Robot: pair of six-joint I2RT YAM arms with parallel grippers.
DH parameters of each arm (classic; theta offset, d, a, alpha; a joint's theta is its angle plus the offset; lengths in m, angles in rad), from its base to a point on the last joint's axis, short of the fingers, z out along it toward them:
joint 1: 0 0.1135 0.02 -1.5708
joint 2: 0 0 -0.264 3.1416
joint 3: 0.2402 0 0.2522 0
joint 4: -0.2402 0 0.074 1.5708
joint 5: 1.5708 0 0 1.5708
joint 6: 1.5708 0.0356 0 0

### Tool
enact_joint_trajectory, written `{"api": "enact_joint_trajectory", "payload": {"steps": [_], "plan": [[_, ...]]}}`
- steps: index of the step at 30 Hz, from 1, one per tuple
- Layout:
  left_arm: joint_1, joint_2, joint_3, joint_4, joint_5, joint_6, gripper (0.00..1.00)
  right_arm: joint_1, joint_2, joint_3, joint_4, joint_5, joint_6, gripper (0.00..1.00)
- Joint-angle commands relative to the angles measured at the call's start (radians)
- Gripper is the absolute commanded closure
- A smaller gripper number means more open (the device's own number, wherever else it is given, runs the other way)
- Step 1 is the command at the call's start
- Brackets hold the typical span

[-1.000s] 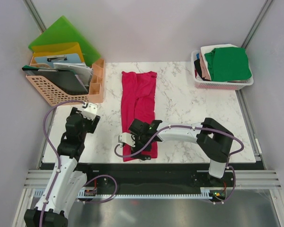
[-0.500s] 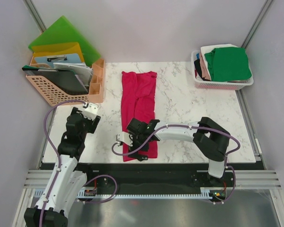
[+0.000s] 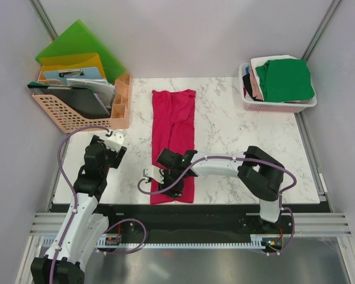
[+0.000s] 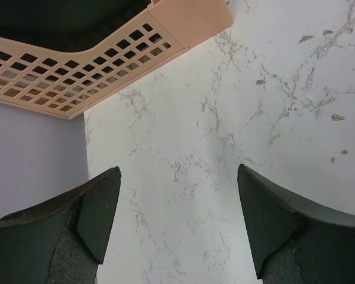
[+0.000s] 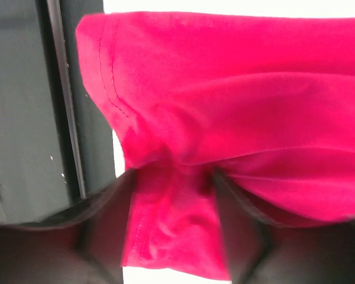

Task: Fold and stack the t-shirts
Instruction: Grab the bottom of the folded rectangular tshirt with right arm

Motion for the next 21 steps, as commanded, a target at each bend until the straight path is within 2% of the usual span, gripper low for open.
{"api": "enact_joint_trajectory", "payload": {"steps": [1, 3, 4, 6, 7, 12, 21], "plan": [[0.008, -0.001, -0.001, 0.062, -0.02, 0.05, 0.14, 0.016, 0.044, 0.012, -0.024, -0.058, 0.018, 0.43], [0.008, 0.0, 0.001, 0.065, -0.023, 0.052, 0.14, 0.019, 0.047, 0.012, -0.034, -0.056, 0.016, 0.43], [0.008, 0.002, 0.002, 0.065, -0.021, 0.052, 0.14, 0.021, 0.05, 0.009, -0.035, -0.056, 0.016, 0.36], [0.008, 0.003, 0.004, 0.065, -0.021, 0.05, 0.14, 0.022, 0.049, 0.004, -0.038, -0.044, 0.015, 0.15], [0.008, 0.005, 0.006, 0.065, -0.02, 0.047, 0.14, 0.024, 0.039, 0.0, -0.038, -0.04, 0.012, 0.02], [0.008, 0.006, -0.001, 0.063, -0.009, 0.039, 0.14, 0.036, -0.005, -0.009, -0.032, 0.002, 0.008, 0.02], [0.008, 0.003, -0.004, 0.06, -0.008, 0.035, 0.13, 0.079, -0.1, -0.011, -0.032, 0.203, 0.061, 0.02]]}}
